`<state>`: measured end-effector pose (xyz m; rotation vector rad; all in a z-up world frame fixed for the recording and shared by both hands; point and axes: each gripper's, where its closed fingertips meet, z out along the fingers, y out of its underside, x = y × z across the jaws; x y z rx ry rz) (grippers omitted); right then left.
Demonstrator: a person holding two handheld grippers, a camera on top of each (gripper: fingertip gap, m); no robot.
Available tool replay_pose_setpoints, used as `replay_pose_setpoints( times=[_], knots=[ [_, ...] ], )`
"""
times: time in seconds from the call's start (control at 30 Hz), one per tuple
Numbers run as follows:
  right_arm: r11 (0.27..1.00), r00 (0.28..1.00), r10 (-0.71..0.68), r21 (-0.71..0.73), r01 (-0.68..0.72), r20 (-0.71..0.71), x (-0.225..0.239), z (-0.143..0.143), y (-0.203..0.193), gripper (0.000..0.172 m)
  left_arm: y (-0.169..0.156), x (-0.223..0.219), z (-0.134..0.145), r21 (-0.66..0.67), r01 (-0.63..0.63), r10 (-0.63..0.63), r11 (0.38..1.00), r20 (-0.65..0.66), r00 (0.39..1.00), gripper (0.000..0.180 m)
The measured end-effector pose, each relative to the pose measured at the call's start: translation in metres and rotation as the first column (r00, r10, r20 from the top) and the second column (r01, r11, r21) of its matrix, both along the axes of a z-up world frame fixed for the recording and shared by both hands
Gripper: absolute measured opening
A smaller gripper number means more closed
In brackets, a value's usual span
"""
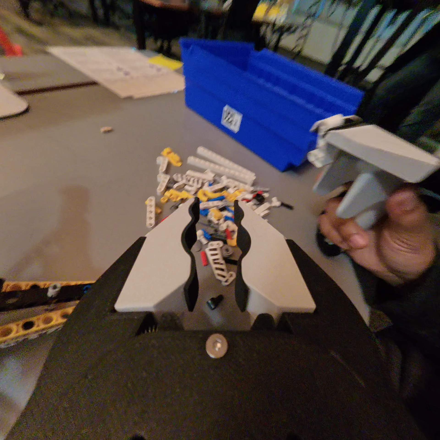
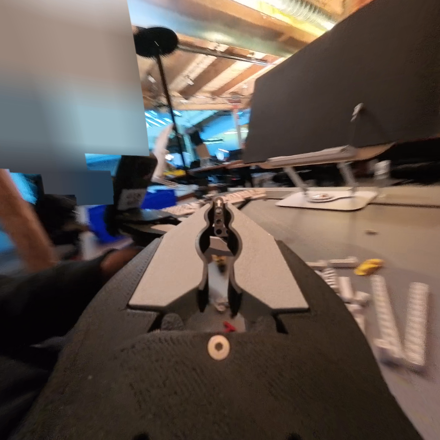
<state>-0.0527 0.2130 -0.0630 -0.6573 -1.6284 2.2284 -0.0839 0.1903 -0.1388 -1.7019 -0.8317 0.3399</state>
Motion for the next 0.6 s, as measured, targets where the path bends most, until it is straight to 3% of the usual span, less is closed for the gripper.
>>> replay_pose_setpoints(
  times=[0.1,0.23,0.37,0.47,0.6],
  knots=[
    [0.959,0.963,0.227,-0.207,-0.195,0.145,0.004,0.005,-0.001,0.004,0.006,0.023,0.027,0.166,0.11,-0.091,0.98,-0.115,0.989,0.028],
    [0.909,0.935,0.307,-0.344,-0.234,0.177,0.004,0.012,0.002,0.004,0.007,0.048,0.051,0.301,0.218,-0.15,0.928,-0.233,0.961,0.028],
    [0.838,0.862,0.463,-0.419,-0.35,0.207,0.017,0.012,-0.019,0.005,0.013,0.065,0.06,0.29,0.288,-0.194,0.913,-0.313,0.93,0.029],
    [0.771,0.793,0.56,-0.503,-0.392,0.24,0.019,0.01,-0.032,0.004,0.01,0.061,0.057,0.23,0.233,-0.144,0.945,-0.349,0.926,0.025],
    [0.742,0.761,0.595,-0.539,-0.398,0.257,0.017,0.008,-0.04,0.004,0.001,0.059,0.061,0.243,0.201,-0.102,0.949,-0.368,0.924,0.01]
  ],
)
